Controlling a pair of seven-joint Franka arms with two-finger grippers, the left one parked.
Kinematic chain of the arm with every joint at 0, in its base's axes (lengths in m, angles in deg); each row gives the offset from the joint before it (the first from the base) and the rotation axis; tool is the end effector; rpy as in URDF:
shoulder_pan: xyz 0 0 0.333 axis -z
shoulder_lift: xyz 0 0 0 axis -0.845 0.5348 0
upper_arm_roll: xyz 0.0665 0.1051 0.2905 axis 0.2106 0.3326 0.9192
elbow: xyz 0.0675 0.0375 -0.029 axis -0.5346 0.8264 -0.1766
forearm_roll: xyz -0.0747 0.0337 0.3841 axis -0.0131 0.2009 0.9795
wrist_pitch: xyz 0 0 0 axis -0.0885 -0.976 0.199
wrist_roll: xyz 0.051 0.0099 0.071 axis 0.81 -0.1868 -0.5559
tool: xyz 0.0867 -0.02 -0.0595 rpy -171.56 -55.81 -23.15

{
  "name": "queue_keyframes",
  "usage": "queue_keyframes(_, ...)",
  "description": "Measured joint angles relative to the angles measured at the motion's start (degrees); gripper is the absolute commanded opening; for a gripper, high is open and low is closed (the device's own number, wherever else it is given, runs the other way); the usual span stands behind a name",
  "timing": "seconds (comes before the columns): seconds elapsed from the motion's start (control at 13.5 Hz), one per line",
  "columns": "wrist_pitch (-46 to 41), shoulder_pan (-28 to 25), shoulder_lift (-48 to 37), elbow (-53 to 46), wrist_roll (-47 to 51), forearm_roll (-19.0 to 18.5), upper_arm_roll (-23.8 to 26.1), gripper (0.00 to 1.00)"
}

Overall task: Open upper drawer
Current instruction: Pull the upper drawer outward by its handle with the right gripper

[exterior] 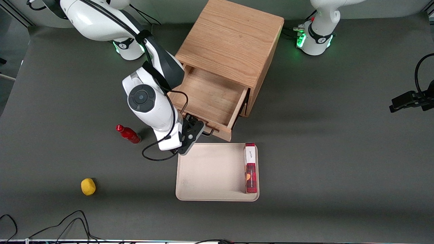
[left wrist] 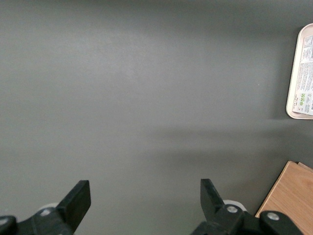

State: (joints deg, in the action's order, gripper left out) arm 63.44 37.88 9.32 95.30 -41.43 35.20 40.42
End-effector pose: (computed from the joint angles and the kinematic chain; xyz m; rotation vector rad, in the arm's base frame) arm 0.6204 0.3680 0.3937 -2.7078 -1.3773 -0.1312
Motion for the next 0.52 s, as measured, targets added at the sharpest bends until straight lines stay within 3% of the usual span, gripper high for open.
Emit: queue_keyframes(0.52,0.85,0.00,0.58,-1.12,0.00,-0.03,-1.34,1.00)
